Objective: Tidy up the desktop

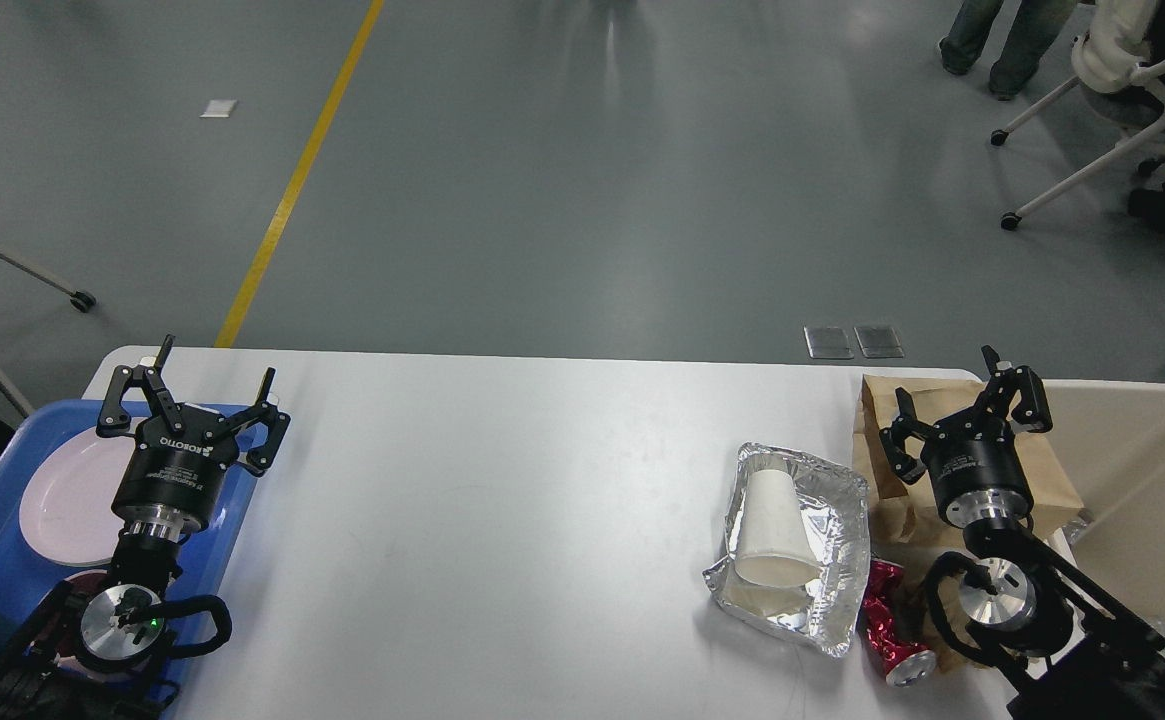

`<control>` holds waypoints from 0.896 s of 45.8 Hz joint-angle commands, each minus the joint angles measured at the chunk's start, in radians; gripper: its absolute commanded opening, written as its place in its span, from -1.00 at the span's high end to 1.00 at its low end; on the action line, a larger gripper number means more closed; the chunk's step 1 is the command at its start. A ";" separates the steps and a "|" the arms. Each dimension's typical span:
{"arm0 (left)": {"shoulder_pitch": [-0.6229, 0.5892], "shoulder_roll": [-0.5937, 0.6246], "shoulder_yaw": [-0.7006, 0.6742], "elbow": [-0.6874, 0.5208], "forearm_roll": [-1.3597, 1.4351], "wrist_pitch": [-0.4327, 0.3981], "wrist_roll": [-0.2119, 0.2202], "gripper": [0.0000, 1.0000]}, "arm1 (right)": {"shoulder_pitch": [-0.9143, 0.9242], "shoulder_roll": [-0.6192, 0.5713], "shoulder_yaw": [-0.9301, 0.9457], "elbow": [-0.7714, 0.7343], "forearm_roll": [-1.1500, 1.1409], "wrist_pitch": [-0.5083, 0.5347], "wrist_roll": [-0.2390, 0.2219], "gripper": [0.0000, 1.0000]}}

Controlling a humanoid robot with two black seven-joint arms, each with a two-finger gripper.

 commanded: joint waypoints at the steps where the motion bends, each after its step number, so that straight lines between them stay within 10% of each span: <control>1: 0.000 0.000 0.000 0.001 0.000 0.000 0.000 -0.93 | 0.058 0.000 0.008 -0.042 0.021 -0.007 -0.014 -1.00; 10: 0.000 0.000 0.000 0.000 0.000 0.000 0.000 -0.93 | 0.128 -0.118 0.003 -0.062 0.199 0.003 -0.208 -1.00; 41: 0.000 0.000 0.000 0.000 0.000 0.000 0.000 -0.93 | 0.072 -0.083 -0.014 -0.136 0.217 0.017 -0.203 -1.00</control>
